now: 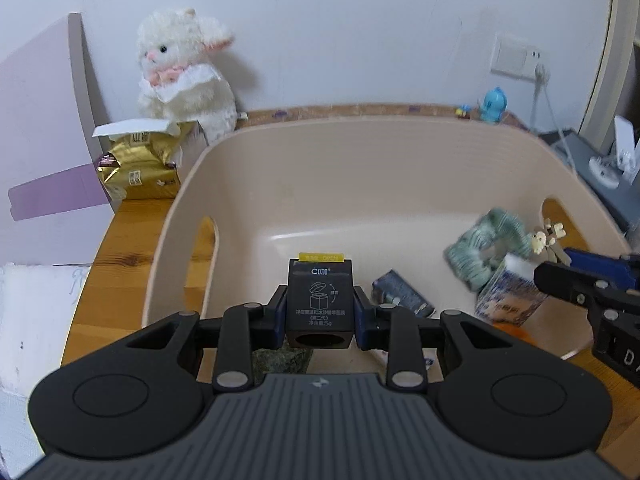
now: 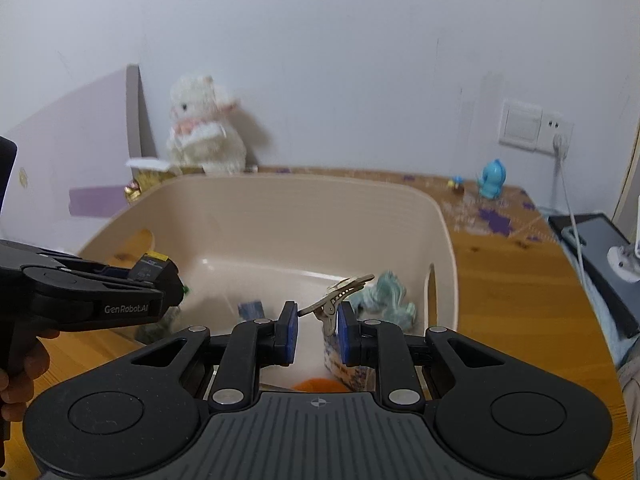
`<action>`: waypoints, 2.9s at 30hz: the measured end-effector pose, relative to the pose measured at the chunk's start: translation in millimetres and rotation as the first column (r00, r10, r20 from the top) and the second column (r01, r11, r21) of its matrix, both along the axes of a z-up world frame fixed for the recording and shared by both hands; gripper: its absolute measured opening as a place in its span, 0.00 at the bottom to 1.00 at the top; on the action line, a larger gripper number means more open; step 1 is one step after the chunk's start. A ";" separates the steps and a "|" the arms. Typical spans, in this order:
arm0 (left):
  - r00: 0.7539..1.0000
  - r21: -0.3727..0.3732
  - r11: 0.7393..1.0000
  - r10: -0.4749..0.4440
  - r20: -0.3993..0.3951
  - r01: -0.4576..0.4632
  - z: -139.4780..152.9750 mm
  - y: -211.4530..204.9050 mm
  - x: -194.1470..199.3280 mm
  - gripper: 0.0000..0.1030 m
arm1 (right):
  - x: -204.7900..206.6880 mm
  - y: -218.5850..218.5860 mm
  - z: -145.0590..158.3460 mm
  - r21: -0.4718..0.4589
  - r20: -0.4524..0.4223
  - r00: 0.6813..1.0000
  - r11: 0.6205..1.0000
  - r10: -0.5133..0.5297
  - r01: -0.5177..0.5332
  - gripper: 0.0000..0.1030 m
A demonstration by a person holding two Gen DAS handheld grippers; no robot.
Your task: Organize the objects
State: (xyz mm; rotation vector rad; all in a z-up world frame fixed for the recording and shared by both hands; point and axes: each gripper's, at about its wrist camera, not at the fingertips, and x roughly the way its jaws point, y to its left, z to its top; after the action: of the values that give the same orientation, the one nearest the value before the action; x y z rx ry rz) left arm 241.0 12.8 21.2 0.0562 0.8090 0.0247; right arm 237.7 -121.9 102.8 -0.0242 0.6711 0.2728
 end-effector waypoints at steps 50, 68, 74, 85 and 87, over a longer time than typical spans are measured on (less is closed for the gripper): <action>0.988 0.029 0.999 -0.045 0.145 0.042 63.9 -17.9 -173.6 0.69 | -141.3 -16.3 53.9 -0.048 0.053 0.998 0.999 0.021 -0.018 0.98; 0.993 0.052 0.999 -0.009 0.116 0.003 62.9 -26.2 -242.8 0.76 | -198.3 -21.8 64.1 -0.030 0.040 0.998 0.999 0.039 -0.038 0.98; 0.991 0.042 0.999 0.008 0.136 -0.013 68.1 -22.8 -261.7 0.78 | -213.3 -22.1 66.2 -0.007 0.037 0.998 0.999 0.044 -0.044 0.98; 0.992 0.020 0.999 0.025 0.125 -0.027 69.2 -18.1 -273.3 0.81 | -225.1 -26.3 67.2 -0.014 0.039 0.999 0.999 0.031 -0.030 0.98; 0.992 0.019 1.000 0.021 0.123 -0.023 69.6 -19.2 -274.7 0.81 | -225.1 -28.1 67.2 -0.013 0.036 0.999 1.000 0.026 -0.025 0.98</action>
State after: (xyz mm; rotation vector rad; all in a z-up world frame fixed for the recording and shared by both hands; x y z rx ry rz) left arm -33.7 -6.3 90.7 0.0643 0.6860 0.0569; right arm 12.7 -149.9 169.9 -0.0499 0.6366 0.2919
